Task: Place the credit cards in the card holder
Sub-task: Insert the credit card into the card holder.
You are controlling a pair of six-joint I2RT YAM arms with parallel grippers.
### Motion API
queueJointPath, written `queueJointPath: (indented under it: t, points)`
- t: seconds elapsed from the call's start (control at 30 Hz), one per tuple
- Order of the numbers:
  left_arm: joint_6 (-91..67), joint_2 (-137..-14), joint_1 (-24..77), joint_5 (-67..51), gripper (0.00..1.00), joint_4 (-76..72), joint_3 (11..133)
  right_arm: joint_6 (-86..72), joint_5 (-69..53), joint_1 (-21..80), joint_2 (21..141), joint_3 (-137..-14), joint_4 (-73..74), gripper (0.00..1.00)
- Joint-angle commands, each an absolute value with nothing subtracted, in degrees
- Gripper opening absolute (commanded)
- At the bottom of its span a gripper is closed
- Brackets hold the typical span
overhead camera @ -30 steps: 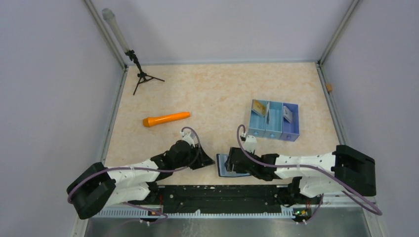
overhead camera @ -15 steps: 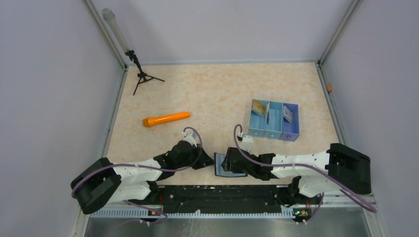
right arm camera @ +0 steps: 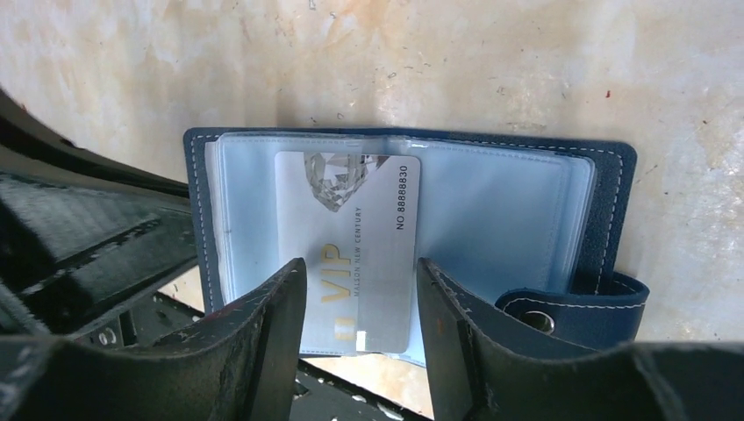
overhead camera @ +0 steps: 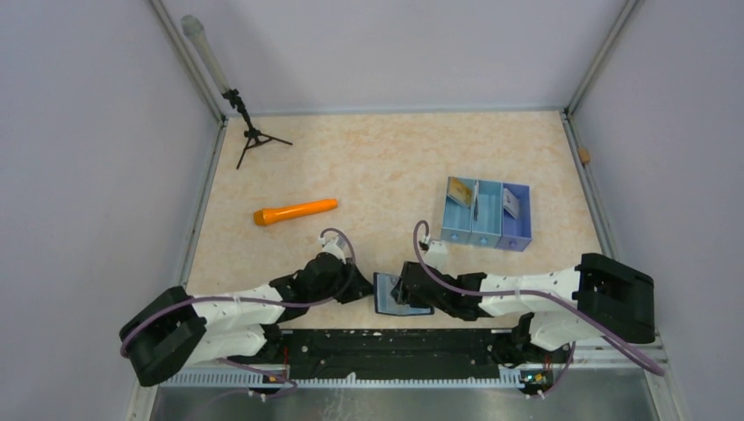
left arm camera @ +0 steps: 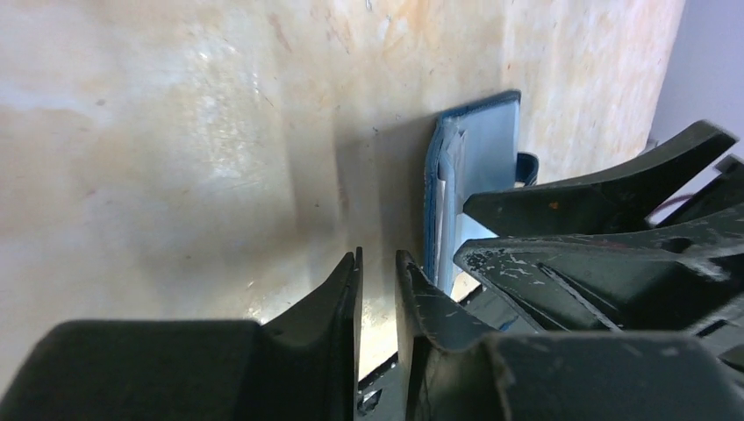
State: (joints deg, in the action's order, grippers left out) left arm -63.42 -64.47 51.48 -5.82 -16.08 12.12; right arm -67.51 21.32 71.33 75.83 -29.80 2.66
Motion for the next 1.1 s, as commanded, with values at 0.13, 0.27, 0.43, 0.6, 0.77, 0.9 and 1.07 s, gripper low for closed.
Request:
queueJointPath:
  t: [0.13, 0.27, 0.43, 0.6, 0.77, 0.9, 1.07]
  points:
    - [-61.55, -47.12, 51.60, 1.79, 0.33, -3.75, 11.38, -70.19, 23.55, 70.93, 76.35, -28.98, 3.51, 0.49]
    - [-62.49, -43.84, 51.60, -2.63, 0.39, -7.52, 9.31, -70.22, 23.50, 70.95, 76.89, -28.92, 3.21, 0.49]
    - [-62.61, -46.27, 51.64, -5.62, 0.41, -9.89, 9.19, -70.06, 23.02, 71.00, 77.79, -29.14, 2.45, 0.49]
    - [-63.05, -49.71, 51.66, -7.73, 0.38, -13.36, 8.96, -69.90, 22.63, 70.95, 78.56, -29.27, 1.85, 0.49]
    - [-63.02, -52.46, 51.65, -9.13, 0.27, -15.21, 9.15, -70.01, 22.51, 70.93, 78.86, -29.27, 1.59, 0.49]
    - [-63.27, -52.69, 51.66, -9.07, 0.15, -15.33, 8.82, -69.97, 21.99, 70.96, 79.39, -29.06, 0.65, 0.49]
    - [-63.76, -52.53, 51.68, -8.86, 0.01, -15.35, 8.18, -69.79, 20.44, 70.95, 80.01, -28.57, -2.91, 0.49]
